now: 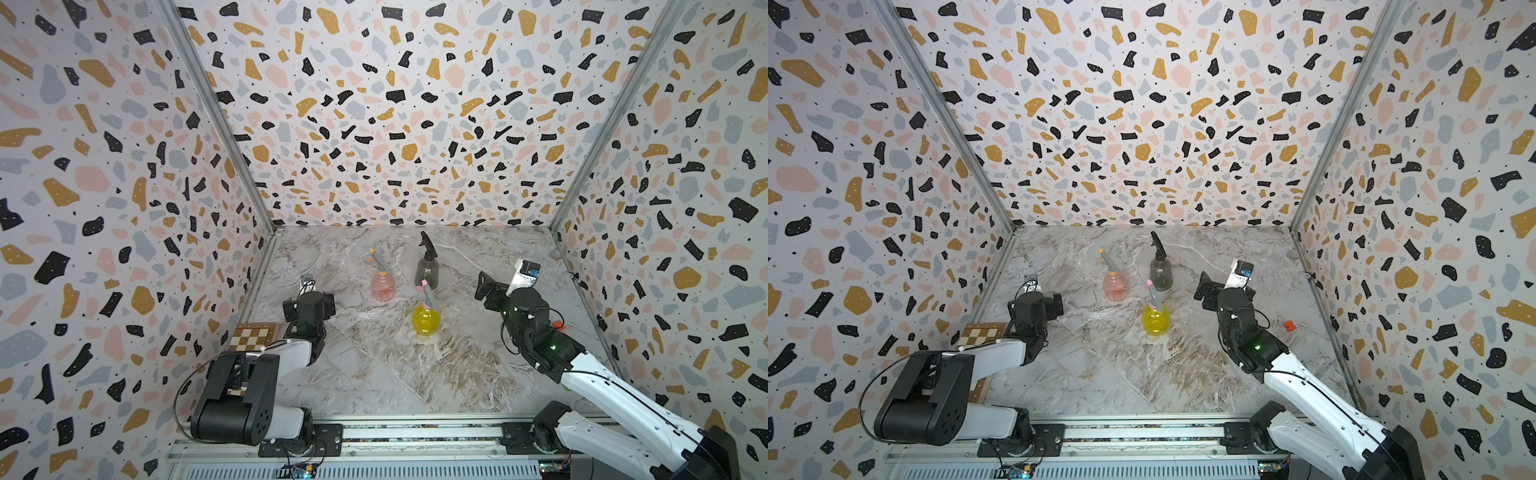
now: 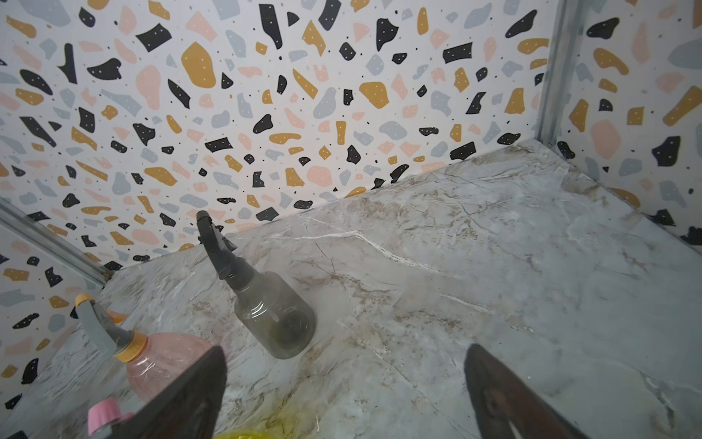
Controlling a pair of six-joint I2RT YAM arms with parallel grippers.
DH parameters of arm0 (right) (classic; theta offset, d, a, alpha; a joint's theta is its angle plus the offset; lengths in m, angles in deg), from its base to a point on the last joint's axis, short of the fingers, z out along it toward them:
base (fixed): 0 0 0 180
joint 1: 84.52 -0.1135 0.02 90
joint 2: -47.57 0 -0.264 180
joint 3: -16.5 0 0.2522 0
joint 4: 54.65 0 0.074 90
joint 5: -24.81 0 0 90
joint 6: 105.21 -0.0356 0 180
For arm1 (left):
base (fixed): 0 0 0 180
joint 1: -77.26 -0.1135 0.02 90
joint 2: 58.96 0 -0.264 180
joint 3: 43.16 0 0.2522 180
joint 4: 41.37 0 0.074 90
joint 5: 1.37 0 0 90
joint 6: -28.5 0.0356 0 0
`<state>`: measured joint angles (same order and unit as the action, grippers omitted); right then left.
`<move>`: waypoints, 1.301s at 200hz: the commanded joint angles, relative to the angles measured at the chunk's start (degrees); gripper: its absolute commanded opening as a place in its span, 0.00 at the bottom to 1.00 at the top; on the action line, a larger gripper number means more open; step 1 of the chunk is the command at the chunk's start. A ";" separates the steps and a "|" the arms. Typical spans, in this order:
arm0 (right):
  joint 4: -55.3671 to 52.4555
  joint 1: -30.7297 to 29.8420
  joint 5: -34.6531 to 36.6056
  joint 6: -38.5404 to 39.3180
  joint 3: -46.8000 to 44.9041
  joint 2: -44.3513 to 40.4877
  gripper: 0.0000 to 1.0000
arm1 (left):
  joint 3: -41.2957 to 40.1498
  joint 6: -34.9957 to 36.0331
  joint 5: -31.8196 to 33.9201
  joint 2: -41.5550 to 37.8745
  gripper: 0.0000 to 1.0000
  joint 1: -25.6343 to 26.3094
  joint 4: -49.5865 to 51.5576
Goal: Attach spray nozzles to spray bottles
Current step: Reset both arms
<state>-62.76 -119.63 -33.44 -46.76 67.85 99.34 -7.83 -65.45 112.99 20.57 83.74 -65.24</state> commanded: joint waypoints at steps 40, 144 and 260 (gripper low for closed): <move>9.17 2.98 -2.56 10.04 -2.42 -2.36 1.00 | -4.50 0.66 -3.91 3.13 0.99 -1.78 -14.40; 30.06 22.70 -10.04 26.31 -14.26 10.68 1.00 | -3.46 -0.05 -4.14 1.17 0.99 -1.82 -9.48; 54.62 32.62 -28.42 29.32 -21.82 29.80 1.00 | -3.37 -0.03 -4.14 1.24 0.99 -1.80 -9.39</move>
<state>-16.20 -86.78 -58.16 -19.07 47.02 126.21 -11.38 -65.30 109.03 22.43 82.19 -72.96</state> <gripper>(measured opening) 0.998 0.988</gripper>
